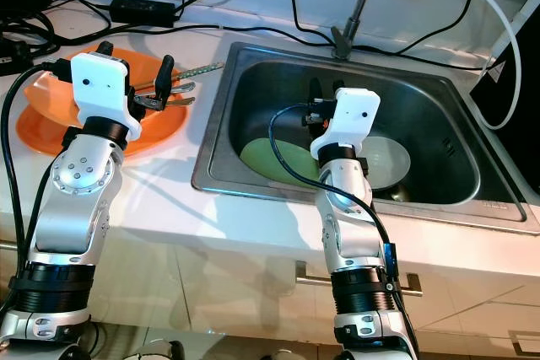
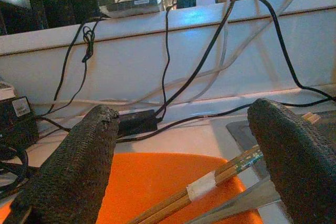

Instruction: Kitchen organization

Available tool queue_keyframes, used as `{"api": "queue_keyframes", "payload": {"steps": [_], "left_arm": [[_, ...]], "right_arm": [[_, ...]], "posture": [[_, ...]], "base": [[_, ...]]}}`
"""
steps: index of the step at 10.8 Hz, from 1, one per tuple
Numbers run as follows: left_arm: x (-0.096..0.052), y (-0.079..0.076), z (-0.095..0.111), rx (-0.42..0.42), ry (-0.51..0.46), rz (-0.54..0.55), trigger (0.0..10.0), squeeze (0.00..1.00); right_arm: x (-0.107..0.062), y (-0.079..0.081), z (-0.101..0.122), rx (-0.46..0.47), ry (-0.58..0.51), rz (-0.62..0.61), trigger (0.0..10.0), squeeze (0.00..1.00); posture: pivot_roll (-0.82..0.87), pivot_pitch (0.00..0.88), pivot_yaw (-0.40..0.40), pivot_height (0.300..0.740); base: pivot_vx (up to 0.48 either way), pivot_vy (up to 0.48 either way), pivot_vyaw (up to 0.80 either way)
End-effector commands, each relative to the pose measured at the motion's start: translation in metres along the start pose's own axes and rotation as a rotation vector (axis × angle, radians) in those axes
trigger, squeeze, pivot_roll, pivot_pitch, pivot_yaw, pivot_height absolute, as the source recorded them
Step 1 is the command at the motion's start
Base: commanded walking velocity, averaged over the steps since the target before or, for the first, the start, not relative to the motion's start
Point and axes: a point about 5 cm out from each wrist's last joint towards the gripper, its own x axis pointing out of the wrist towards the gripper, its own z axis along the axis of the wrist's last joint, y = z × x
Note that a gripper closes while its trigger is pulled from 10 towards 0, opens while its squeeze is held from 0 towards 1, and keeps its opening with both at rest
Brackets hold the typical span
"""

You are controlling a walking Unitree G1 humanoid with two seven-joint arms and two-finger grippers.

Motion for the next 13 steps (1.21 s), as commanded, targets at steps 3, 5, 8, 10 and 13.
{"api": "queue_keyframes", "payload": {"steps": [3, 5, 8, 10, 13], "left_arm": [[0.003, -0.003, 0.004, -0.006, -0.018, -0.017, 10.0, 0.00], [0.002, -0.006, 0.004, 0.009, -0.024, -0.036, 10.0, 0.00], [0.002, -0.006, 0.004, 0.011, -0.026, -0.036, 10.0, 0.00], [0.002, -0.006, 0.006, 0.022, -0.033, -0.037, 10.0, 0.00], [0.001, -0.016, 0.026, 0.145, -0.154, -0.143, 10.0, 0.00]], "right_arm": [[0.003, -0.005, 0.001, -0.011, 0.010, -0.013, 10.0, 0.00], [0.001, -0.001, -0.001, 0.022, 0.007, 0.028, 10.0, 0.00], [0.000, -0.001, -0.002, 0.023, 0.012, 0.029, 10.0, 0.00], [0.000, -0.001, -0.003, 0.023, 0.013, 0.031, 10.0, 0.00], [-0.001, -0.002, -0.004, 0.024, 0.017, 0.030, 10.0, 0.00]], "posture": [[-0.03, 0.050, -0.100, 0.740], [-0.02, 0.054, -0.104, 0.740], [-0.02, 0.057, -0.106, 0.740], [-0.02, 0.057, -0.106, 0.740], [-0.02, 0.060, -0.109, 0.740]], "base": [[0.000, 0.000, 0.00], [0.000, 0.000, 0.00], [0.000, 0.000, 0.00], [0.000, 0.000, 0.00], [0.000, 0.000, 0.00]]}}
